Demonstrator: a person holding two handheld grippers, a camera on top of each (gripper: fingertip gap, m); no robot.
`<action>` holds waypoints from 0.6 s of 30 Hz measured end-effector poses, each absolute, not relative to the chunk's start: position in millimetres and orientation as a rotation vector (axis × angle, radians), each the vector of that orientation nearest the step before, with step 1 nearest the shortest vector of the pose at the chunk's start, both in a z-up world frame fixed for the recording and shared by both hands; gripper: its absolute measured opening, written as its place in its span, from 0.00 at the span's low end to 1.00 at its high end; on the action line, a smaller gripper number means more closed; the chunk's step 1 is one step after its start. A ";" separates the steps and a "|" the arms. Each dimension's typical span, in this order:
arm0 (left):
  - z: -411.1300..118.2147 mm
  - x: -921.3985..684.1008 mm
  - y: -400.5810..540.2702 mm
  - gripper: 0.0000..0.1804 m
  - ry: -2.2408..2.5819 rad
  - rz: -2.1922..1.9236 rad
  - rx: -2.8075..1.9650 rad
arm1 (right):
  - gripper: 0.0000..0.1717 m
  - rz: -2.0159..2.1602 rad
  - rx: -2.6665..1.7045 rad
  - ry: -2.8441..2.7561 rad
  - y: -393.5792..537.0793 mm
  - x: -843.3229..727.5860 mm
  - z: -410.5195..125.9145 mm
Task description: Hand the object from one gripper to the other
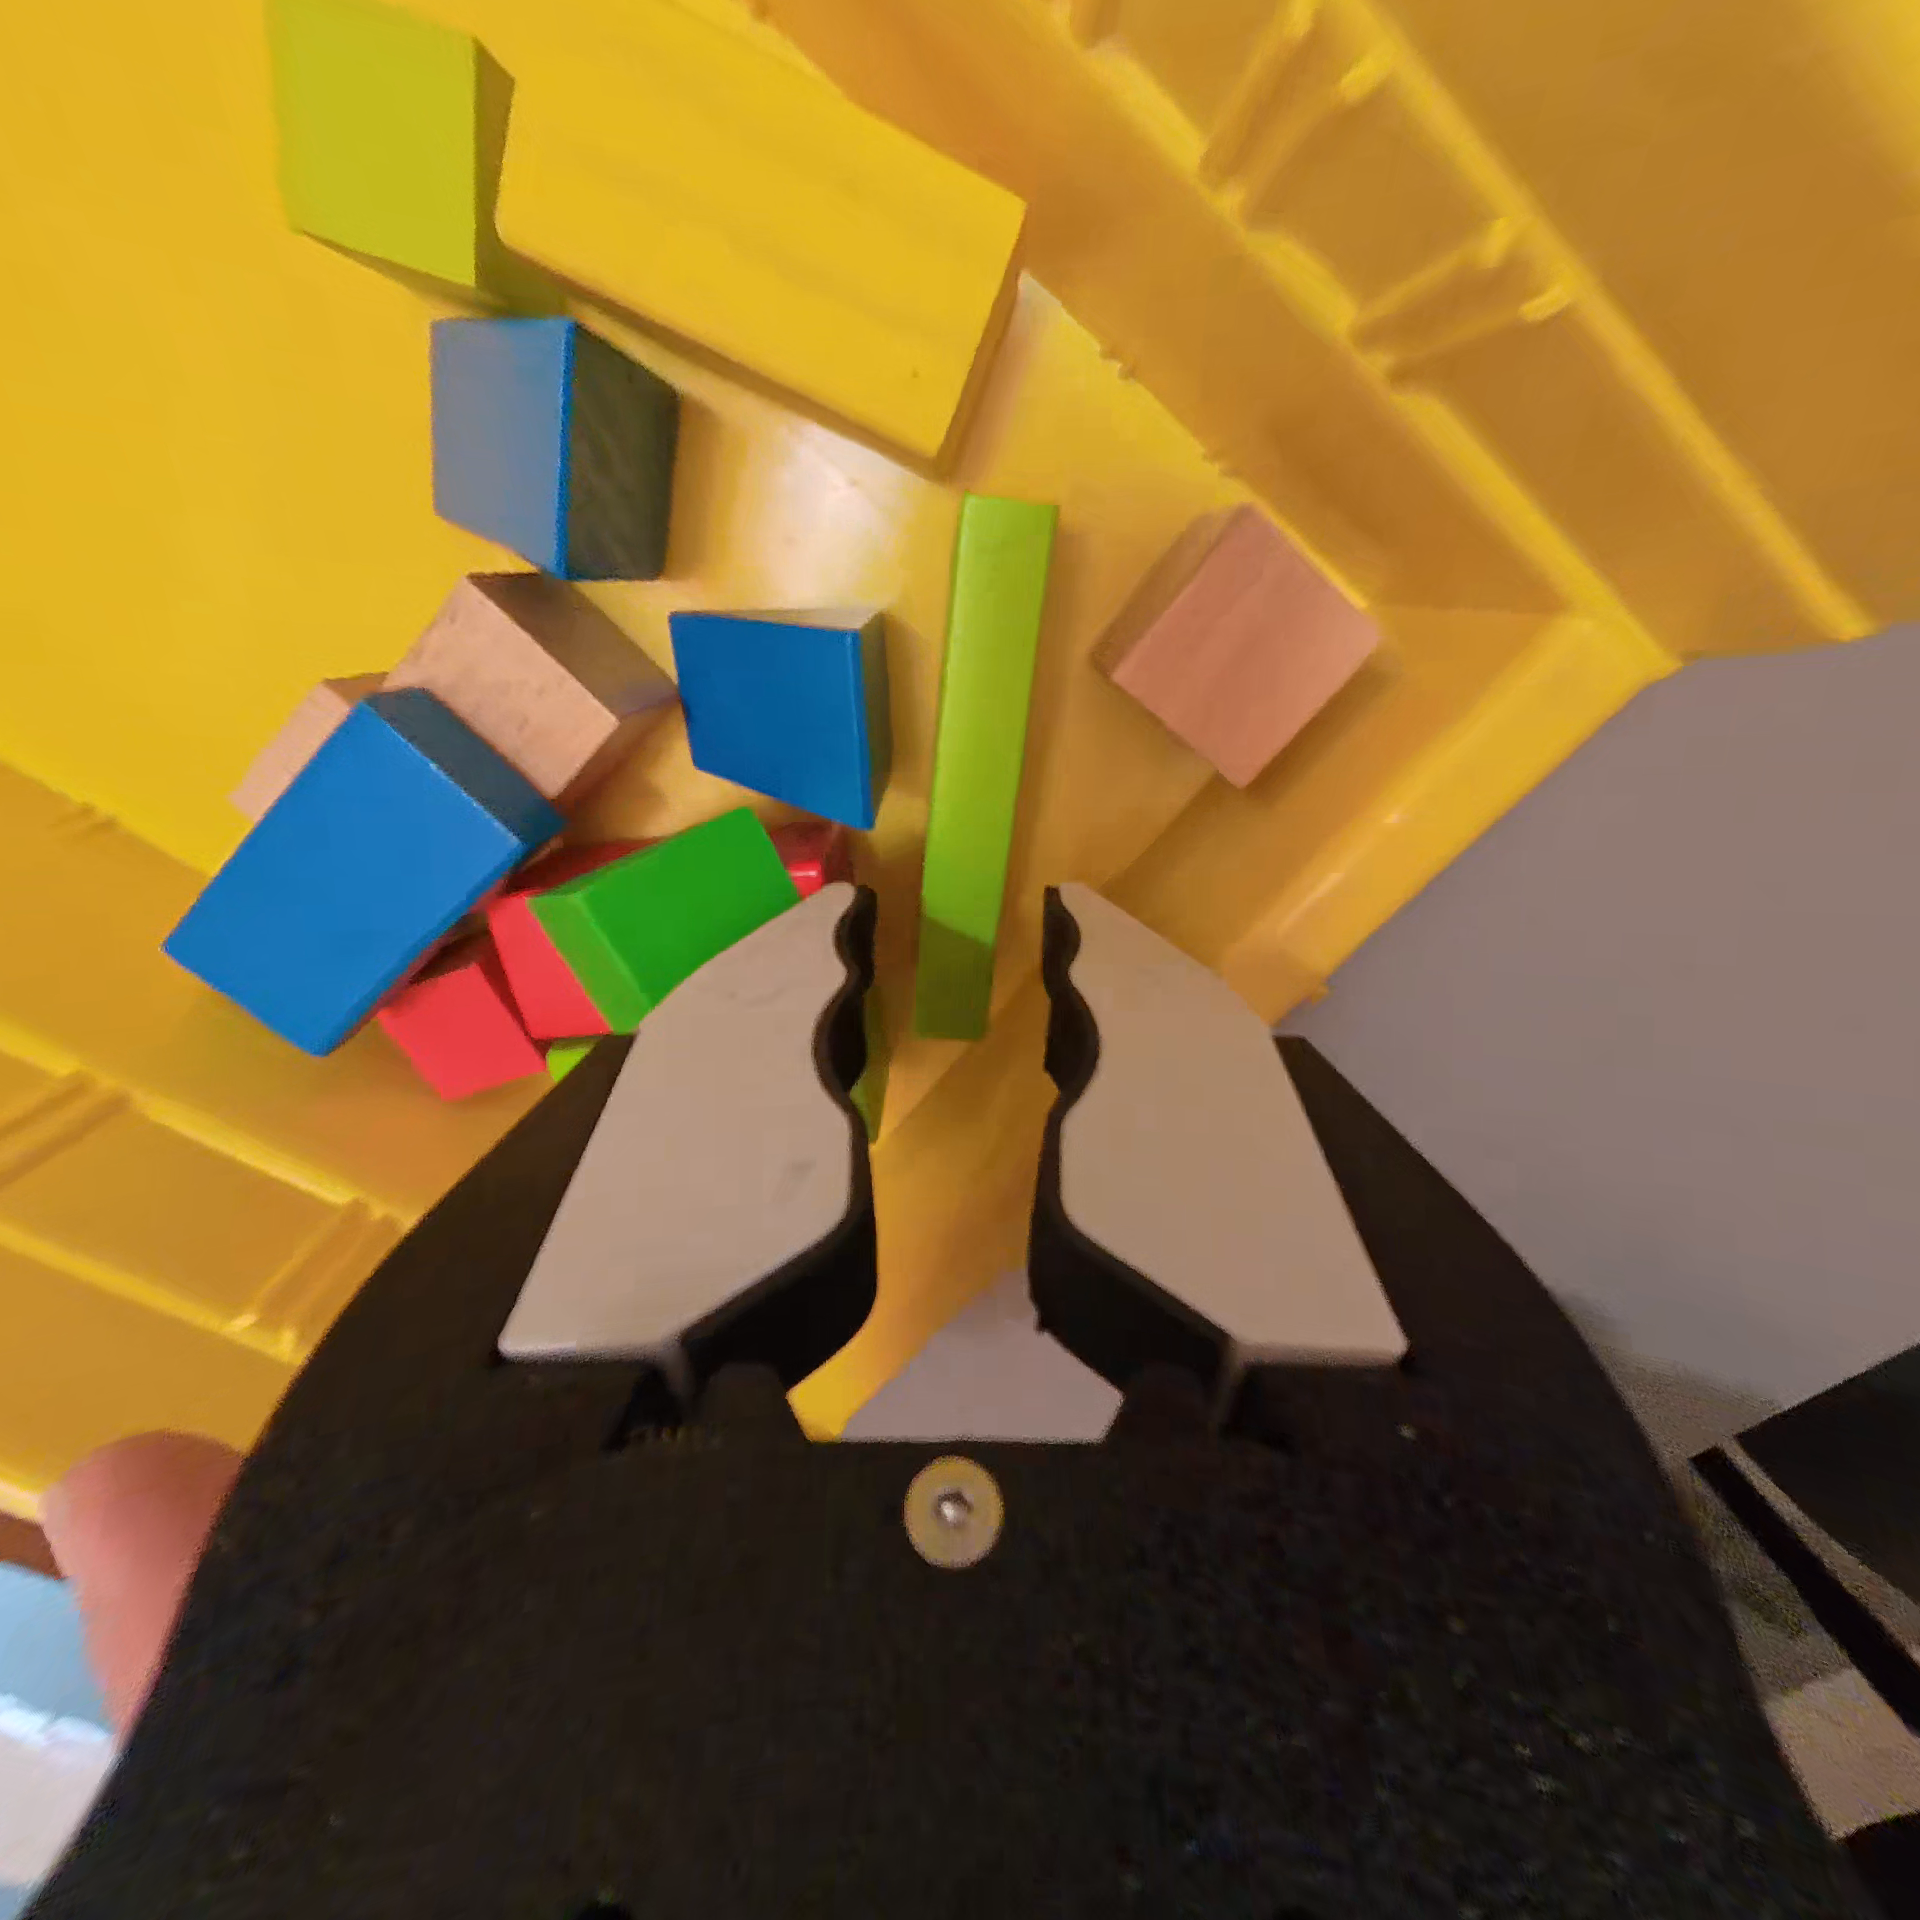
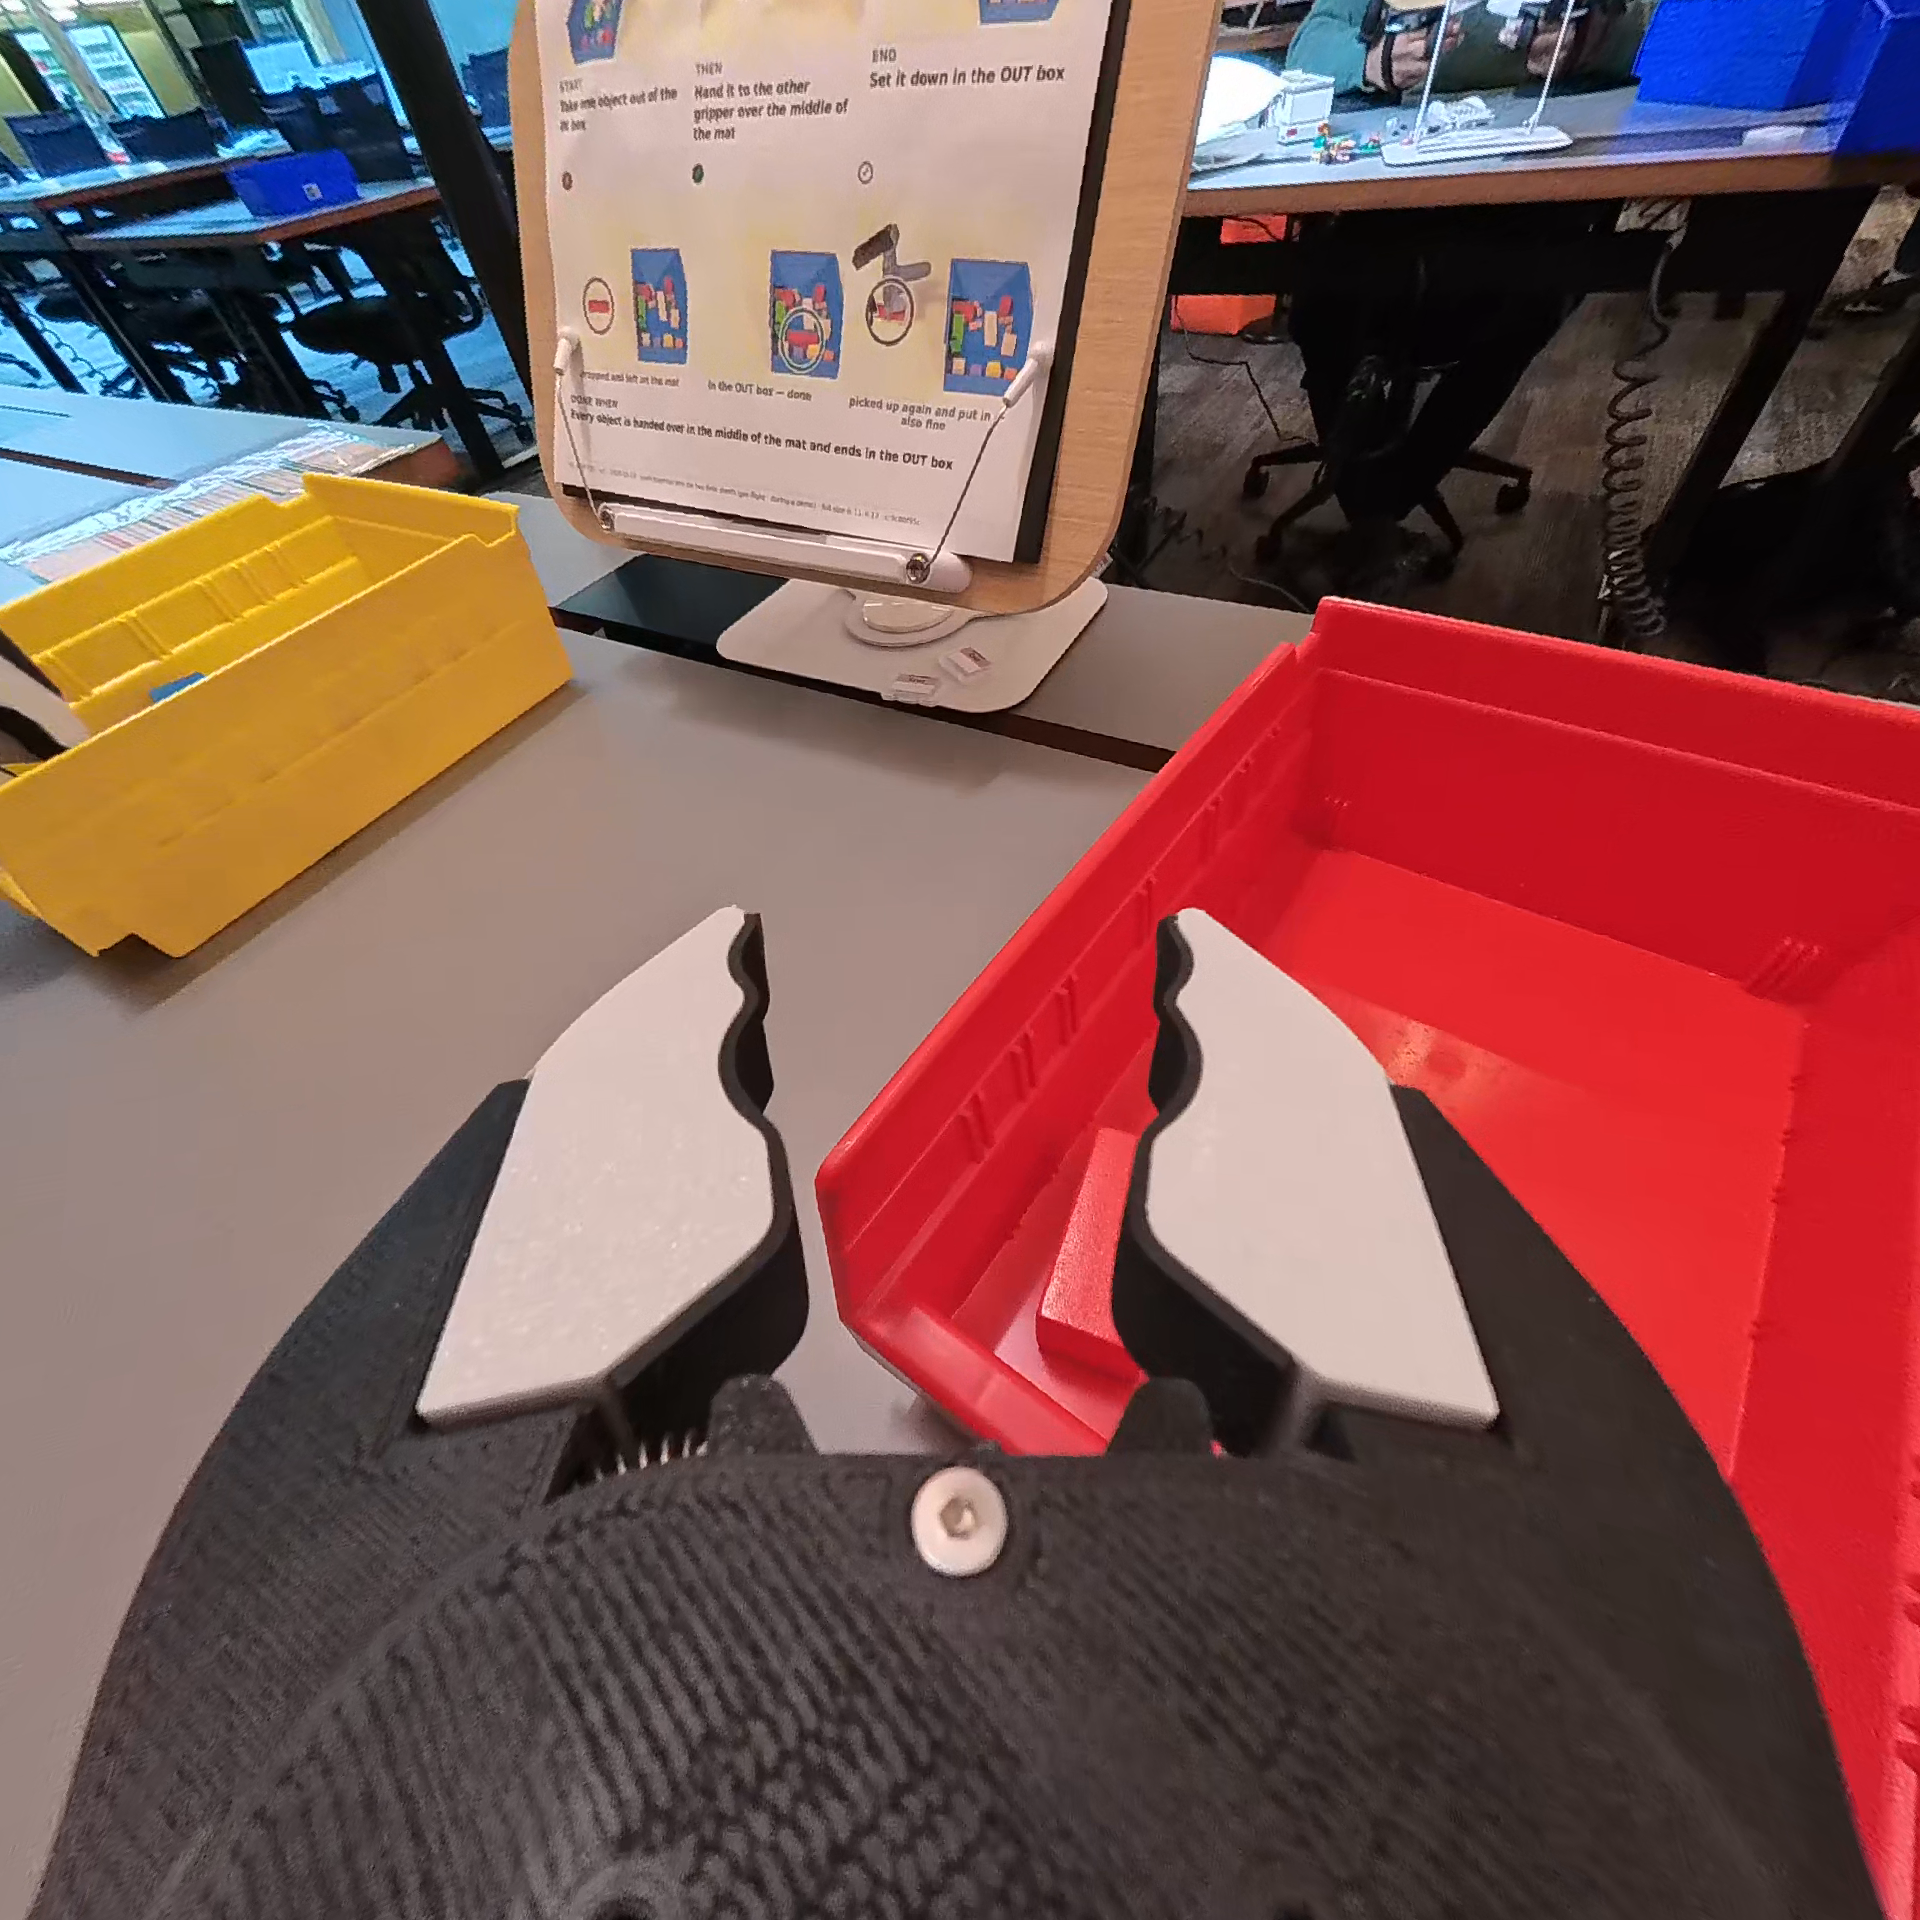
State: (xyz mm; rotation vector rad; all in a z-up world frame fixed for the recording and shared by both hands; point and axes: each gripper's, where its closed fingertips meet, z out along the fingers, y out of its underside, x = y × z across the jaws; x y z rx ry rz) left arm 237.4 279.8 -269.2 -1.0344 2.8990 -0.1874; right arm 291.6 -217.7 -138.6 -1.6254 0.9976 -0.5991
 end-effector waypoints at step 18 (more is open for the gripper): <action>-193.2 225.6 244.9 0.08 2.884 -0.752 -1.330 | 0.44 -0.560 -1.592 0.704 -182.2 272.2 -106.5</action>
